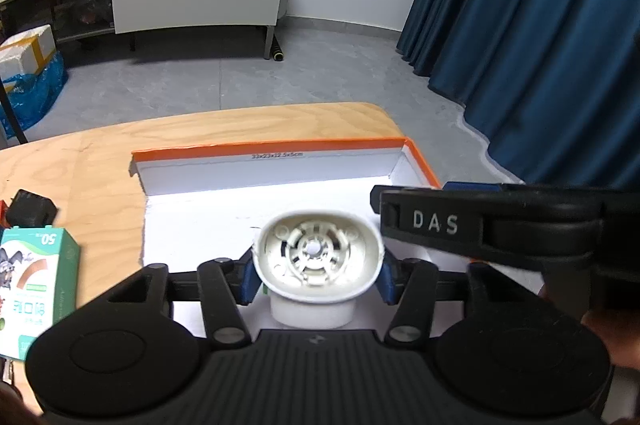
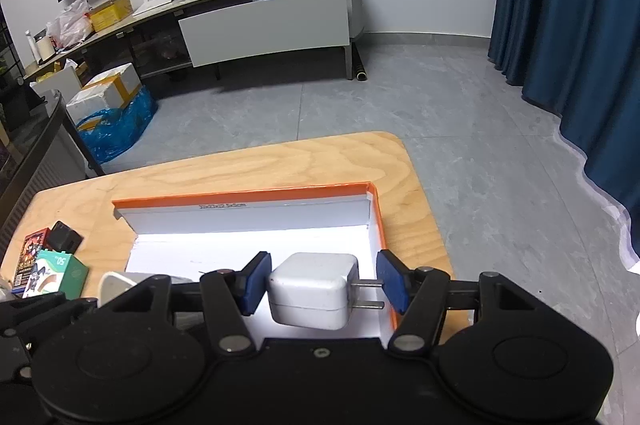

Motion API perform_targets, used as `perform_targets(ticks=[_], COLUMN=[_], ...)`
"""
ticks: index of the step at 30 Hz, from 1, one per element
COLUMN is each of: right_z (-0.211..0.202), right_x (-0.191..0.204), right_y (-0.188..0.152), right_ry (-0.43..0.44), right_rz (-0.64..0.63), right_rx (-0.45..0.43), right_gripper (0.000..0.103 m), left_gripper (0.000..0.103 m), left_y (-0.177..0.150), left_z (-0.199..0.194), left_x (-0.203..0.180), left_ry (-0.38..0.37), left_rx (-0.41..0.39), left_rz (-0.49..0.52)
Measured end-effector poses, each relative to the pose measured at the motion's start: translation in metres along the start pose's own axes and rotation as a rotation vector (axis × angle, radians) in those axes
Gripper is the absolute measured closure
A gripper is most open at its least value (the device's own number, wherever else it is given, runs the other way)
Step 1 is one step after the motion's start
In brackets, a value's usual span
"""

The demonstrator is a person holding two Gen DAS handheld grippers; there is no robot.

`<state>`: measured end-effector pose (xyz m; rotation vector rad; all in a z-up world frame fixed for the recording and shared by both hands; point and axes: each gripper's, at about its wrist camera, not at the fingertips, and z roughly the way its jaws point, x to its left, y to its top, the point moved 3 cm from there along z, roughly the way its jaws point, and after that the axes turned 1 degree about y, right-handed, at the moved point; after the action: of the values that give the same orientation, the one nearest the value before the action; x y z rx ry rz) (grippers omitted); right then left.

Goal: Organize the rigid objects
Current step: 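Lower the diffuser into the box with the left tool while the right tool lowers the charger, then open both tools to release the diffuser and charger in the box, then withdraw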

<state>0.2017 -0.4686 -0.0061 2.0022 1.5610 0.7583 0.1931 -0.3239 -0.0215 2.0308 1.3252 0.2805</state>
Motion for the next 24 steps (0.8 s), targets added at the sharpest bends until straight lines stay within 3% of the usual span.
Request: perform_targets(ticks=[5, 10, 16, 24], right_z=[-0.016, -0.051, -0.085, -0.105], right_x=[0.001, 0.003, 0.017, 0.063], right_y=[0.000, -0.001, -0.020, -0.062], right_ry=[-0.016, -0.006, 0.006, 0.067], right_rz=[0.001, 0.013, 0.006, -0.039], right_rx=[-0.049, -0.118, -0.145, -0.100], right_gripper=[0.030, 0.023, 0.020, 0.019], left_gripper=[0.019, 0.011, 0.010, 0.009], left_y=[0.003, -0.003, -0.026, -0.062], left_z=[-0.017, -0.043, -0.083, -0.131], left_x=[-0.006, -0.003, 0.017, 0.061], left_ry=[0.016, 0.059, 0.152, 0.254], left_rx=[-0.030, -0.050, -0.064, -0.071], left_rz=[0.024, 0.011, 0.004, -0.068])
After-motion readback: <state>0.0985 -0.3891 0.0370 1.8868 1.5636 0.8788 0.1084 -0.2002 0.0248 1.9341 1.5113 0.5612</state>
